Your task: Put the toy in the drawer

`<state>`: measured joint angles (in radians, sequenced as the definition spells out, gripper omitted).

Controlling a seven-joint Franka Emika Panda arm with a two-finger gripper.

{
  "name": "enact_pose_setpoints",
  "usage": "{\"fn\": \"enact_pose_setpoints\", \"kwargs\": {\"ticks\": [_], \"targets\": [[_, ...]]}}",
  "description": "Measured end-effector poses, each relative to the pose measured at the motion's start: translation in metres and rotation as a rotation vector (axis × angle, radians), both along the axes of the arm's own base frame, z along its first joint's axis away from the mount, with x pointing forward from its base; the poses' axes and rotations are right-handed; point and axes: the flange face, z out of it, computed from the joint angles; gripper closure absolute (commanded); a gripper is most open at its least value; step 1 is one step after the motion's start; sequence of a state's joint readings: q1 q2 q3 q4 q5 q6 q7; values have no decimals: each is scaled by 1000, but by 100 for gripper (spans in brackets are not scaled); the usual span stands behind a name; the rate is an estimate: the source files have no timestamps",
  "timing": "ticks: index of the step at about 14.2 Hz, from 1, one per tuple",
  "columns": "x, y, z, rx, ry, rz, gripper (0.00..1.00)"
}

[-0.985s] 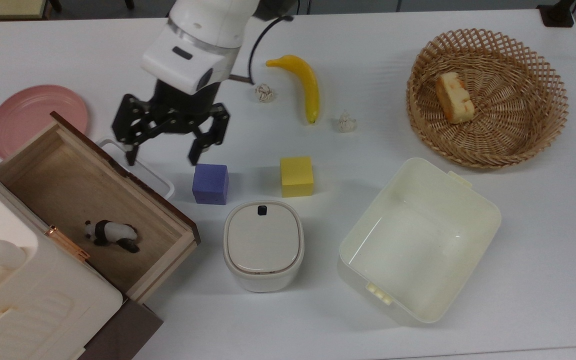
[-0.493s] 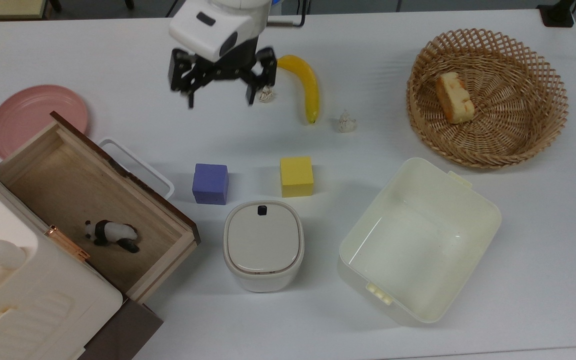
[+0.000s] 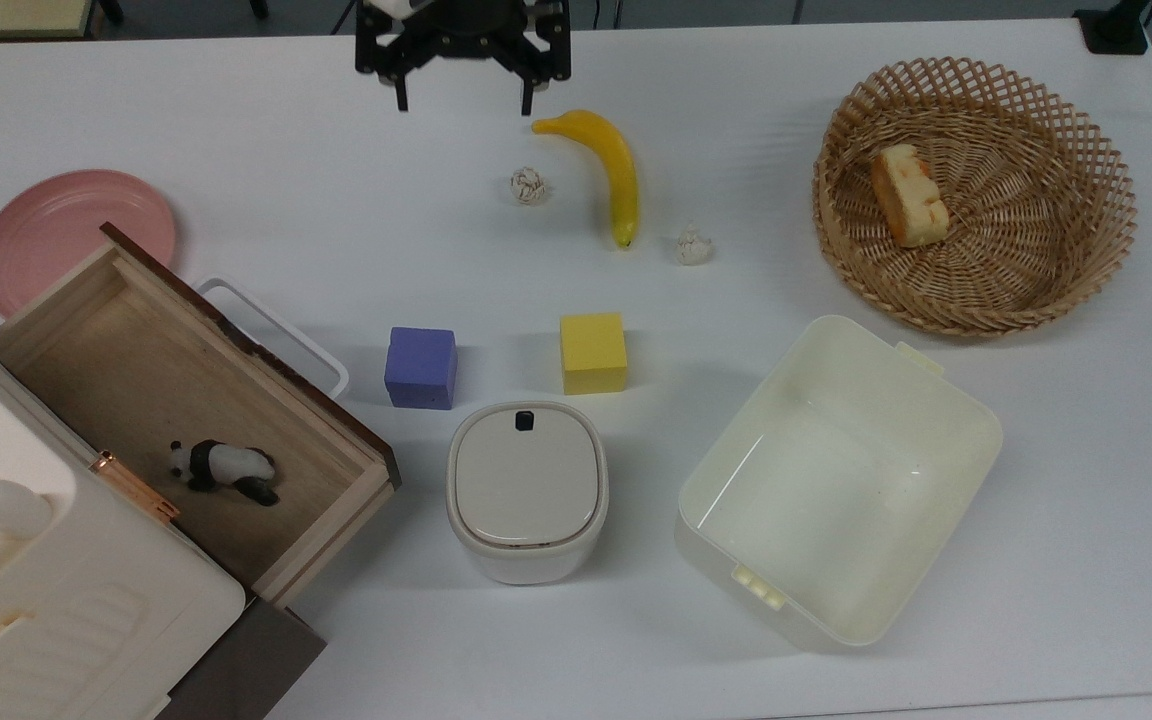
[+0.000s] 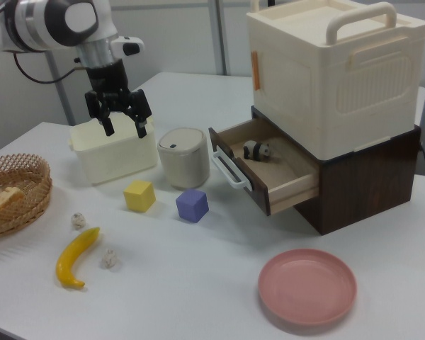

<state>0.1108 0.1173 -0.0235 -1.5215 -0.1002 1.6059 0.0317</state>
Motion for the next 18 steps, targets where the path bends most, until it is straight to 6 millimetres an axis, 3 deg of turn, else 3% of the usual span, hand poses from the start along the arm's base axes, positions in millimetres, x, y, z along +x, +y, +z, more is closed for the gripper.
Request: {"fn": "enact_pose_setpoints", "kwargs": {"ticks": [8,18], "targets": [[-8,-21,9,43,5,-87,0],[-4,-22,11,47,-35,-85,0]]}}
